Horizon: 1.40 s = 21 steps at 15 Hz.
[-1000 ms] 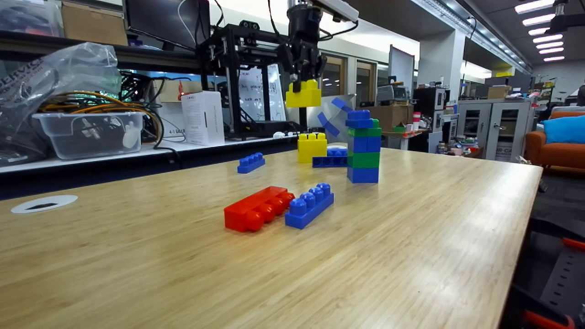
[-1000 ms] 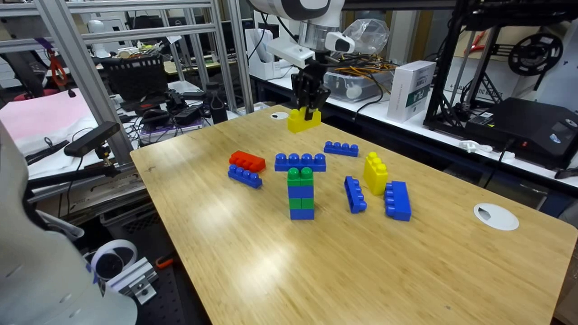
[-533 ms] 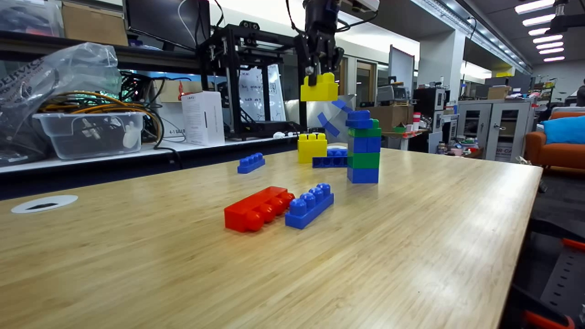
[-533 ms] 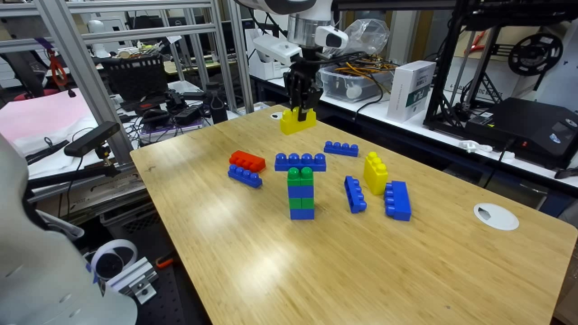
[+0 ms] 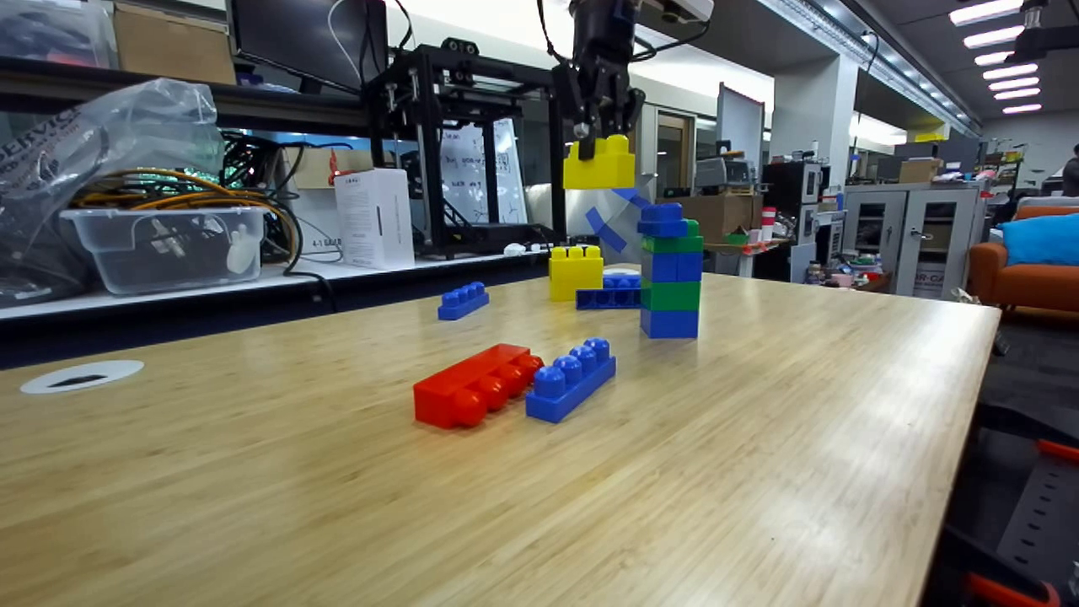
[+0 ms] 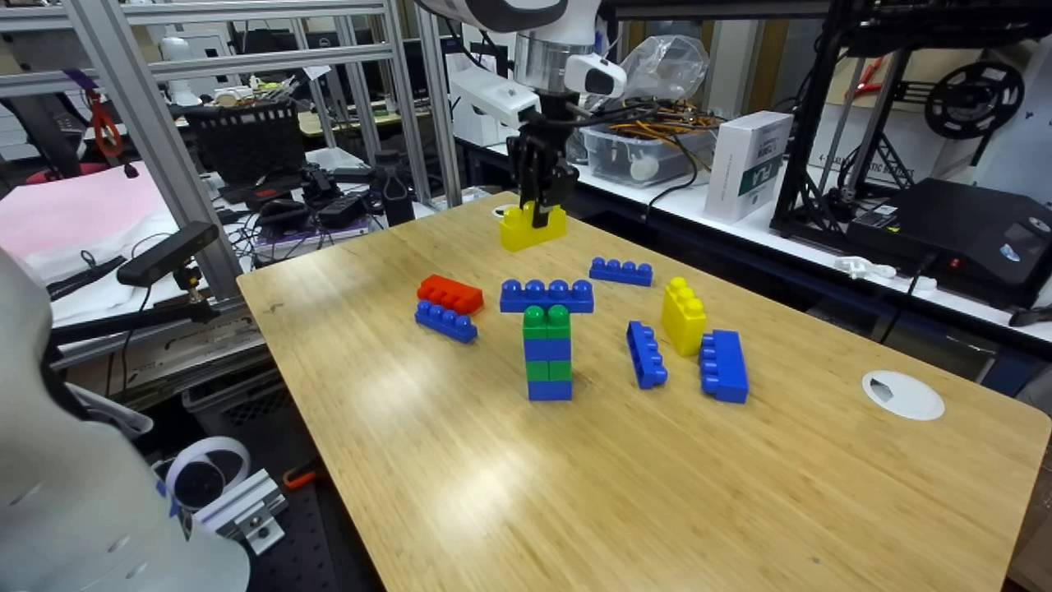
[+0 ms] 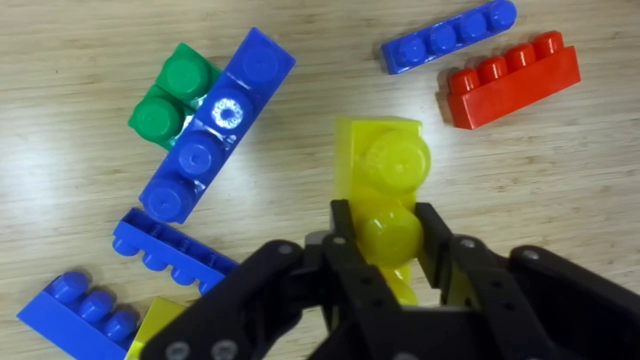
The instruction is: Pick the yellow block and put it on the green block
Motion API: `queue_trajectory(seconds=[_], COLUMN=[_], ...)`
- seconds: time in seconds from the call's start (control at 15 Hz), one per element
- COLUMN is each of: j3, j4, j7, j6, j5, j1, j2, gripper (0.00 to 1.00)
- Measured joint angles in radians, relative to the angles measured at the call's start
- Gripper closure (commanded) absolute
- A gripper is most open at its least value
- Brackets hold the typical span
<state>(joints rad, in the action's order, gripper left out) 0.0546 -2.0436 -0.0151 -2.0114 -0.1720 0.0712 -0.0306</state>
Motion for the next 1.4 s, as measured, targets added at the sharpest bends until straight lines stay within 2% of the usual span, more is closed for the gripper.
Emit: queue_trajectory(seconds=[0.33, 0.4, 0.73, 1.2, 1.4], j3=[0.000, 0.000, 0.000, -0.026, -0.048], j4=[0.000, 0.000, 0.001, -0.005, -0.017], j7=[0.000, 0.000, 0.000, -0.022, -0.051], j6=[0.000, 0.000, 0.010, 0.138, 0.146], j5=[0.000, 0.000, 0.009, 0.051, 0.051], j1=[0.000, 0.000, 0.001, -0.015, -0.039], j2=[0.000, 0.000, 0.027, 0.235, 0.271], gripper=[0.65, 0.90, 0.90, 0.90, 0.90])
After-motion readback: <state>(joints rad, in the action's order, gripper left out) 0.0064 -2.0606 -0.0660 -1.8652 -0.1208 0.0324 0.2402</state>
